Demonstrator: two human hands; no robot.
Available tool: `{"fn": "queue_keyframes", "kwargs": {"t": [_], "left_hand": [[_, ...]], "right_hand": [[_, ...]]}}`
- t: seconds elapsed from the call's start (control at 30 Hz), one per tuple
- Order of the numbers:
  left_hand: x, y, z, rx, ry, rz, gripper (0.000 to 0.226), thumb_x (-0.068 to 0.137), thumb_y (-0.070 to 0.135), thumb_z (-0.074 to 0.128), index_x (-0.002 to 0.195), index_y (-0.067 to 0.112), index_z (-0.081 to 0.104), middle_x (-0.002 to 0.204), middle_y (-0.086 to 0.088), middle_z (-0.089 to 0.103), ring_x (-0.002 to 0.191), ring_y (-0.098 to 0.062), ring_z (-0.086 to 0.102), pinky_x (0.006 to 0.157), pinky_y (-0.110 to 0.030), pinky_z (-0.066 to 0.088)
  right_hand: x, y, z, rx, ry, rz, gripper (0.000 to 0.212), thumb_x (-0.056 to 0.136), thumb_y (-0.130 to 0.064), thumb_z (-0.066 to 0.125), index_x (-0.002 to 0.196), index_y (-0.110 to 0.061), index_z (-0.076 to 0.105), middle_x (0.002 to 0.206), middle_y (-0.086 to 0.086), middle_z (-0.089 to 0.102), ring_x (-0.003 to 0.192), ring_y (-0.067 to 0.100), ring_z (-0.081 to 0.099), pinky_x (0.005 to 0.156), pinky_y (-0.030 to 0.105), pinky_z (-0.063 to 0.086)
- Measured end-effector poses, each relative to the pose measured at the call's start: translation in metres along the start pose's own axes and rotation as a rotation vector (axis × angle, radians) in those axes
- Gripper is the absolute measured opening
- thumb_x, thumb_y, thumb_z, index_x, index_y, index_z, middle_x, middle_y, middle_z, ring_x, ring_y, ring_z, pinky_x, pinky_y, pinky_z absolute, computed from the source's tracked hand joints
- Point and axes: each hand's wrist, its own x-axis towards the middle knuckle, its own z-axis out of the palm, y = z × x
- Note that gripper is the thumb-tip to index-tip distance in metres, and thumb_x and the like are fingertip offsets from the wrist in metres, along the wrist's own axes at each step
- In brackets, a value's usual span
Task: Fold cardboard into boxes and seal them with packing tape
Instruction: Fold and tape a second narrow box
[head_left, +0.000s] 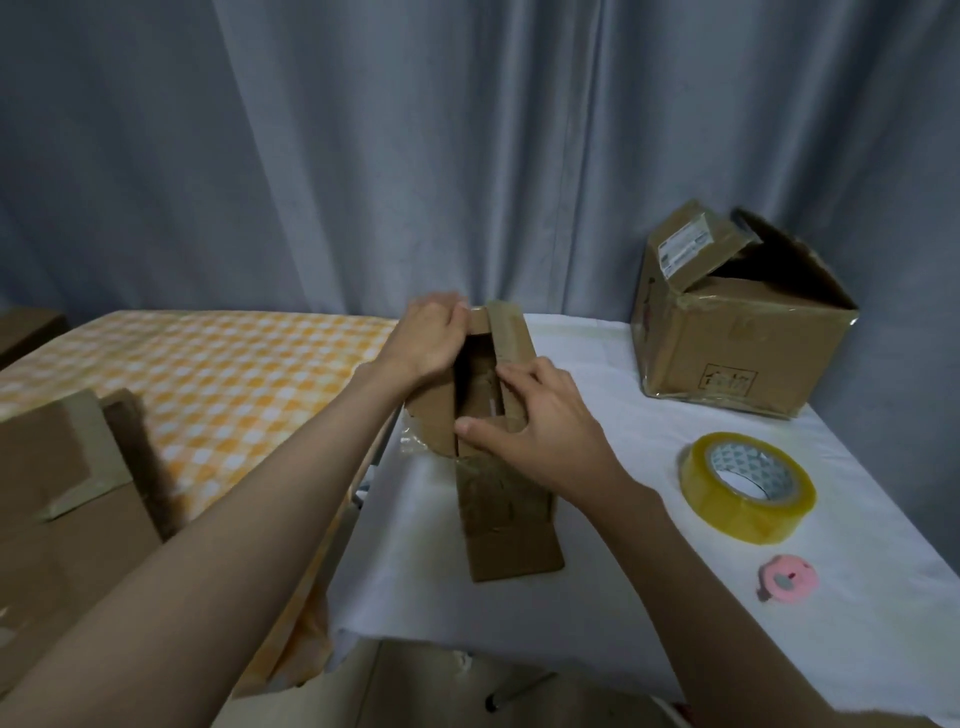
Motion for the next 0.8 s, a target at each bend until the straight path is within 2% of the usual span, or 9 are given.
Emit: {"fn": "queue_keyframes", "kwargs": {"t": [0.07,0.13,0.27,0.33,0.4,0.47,0.6,0.67,0.8], "left_hand": [[-0.002,0.000,-0.009,-0.152,0.155,-0.150,0.030,0.103,0.020,0.034,0.086,0.007,0.055,0.101,-0.021,0.061,0.102,-0.037,0.055,0.081,-0.034,0.036],[-0.005,-0.003,-0.016,-0.298,0.248,-0.304,0.033,0.101,0.021,0.034,0.086,0.005,0.058,0.106,-0.023,0.064,0.103,-0.039,0.058,0.085,-0.040,0.044],[-0.018,0.009,-0.013,-0.550,0.289,-0.283,0.029,0.099,0.016,0.042,0.081,0.012,0.064,0.096,-0.021,0.070,0.095,-0.036,0.067,0.090,-0.046,0.053],[-0.025,0.018,-0.006,-0.493,0.268,-0.205,0.025,0.099,0.016,0.048,0.088,0.015,0.070,0.095,-0.014,0.074,0.094,-0.030,0.069,0.091,-0.041,0.054],[-0.034,0.022,0.003,-0.357,0.198,-0.109,0.021,0.096,0.020,0.059,0.111,0.015,0.073,0.104,-0.007,0.075,0.097,-0.023,0.069,0.091,-0.031,0.052],[-0.045,0.025,0.014,-0.190,0.138,-0.040,0.035,0.090,0.027,0.069,0.123,0.017,0.069,0.117,-0.002,0.071,0.107,-0.019,0.065,0.091,-0.022,0.045],[-0.057,0.023,0.028,-0.115,0.128,-0.210,0.064,0.088,0.046,0.067,0.141,0.013,0.050,0.139,-0.006,0.046,0.123,-0.022,0.049,0.103,-0.035,0.041],[-0.061,0.022,0.030,-0.335,0.050,-0.336,0.066,0.090,0.047,0.064,0.144,0.013,0.045,0.139,-0.006,0.046,0.121,-0.021,0.052,0.105,-0.040,0.045],[-0.070,0.031,0.032,-0.814,-0.028,-0.493,0.046,0.099,0.034,0.056,0.138,0.012,0.049,0.130,-0.010,0.061,0.112,-0.026,0.063,0.098,-0.046,0.053]], "right_hand": [[-0.001,0.001,0.004,0.008,0.013,-0.002,0.061,0.099,-0.059,0.041,0.145,-0.020,0.050,0.137,-0.005,0.047,0.128,0.012,0.036,0.095,0.032,0.037],[0.002,0.005,0.004,0.037,0.050,-0.010,0.042,0.107,-0.035,0.038,0.140,-0.017,0.057,0.132,-0.002,0.054,0.123,0.012,0.039,0.091,0.024,0.033],[0.009,0.013,0.001,0.064,0.046,-0.001,0.035,0.103,-0.014,0.048,0.136,-0.017,0.062,0.126,0.003,0.058,0.121,0.018,0.042,0.088,0.021,0.031],[0.011,0.014,0.000,0.139,0.065,0.008,0.035,0.098,-0.012,0.057,0.132,-0.016,0.064,0.126,0.004,0.058,0.121,0.020,0.044,0.094,0.023,0.033],[0.012,0.017,-0.002,0.227,0.099,0.048,0.040,0.094,-0.013,0.064,0.134,-0.014,0.061,0.131,0.005,0.054,0.125,0.021,0.046,0.104,0.026,0.035],[0.011,0.019,-0.002,0.357,0.115,0.135,0.049,0.092,-0.016,0.068,0.139,-0.015,0.053,0.137,0.003,0.047,0.127,0.018,0.044,0.106,0.030,0.040],[0.007,0.020,0.002,0.734,0.036,0.343,0.051,0.093,-0.017,0.067,0.140,-0.023,0.048,0.135,-0.005,0.052,0.116,0.008,0.055,0.076,0.010,0.047],[0.007,0.018,0.003,0.886,0.020,0.404,0.050,0.095,-0.012,0.063,0.141,-0.021,0.048,0.122,-0.005,0.062,0.104,0.007,0.064,0.067,0.012,0.052],[0.005,0.008,0.007,0.963,0.014,0.418,0.046,0.098,-0.008,0.055,0.142,-0.021,0.048,0.119,-0.006,0.065,0.102,0.013,0.069,0.071,0.020,0.058]]}}
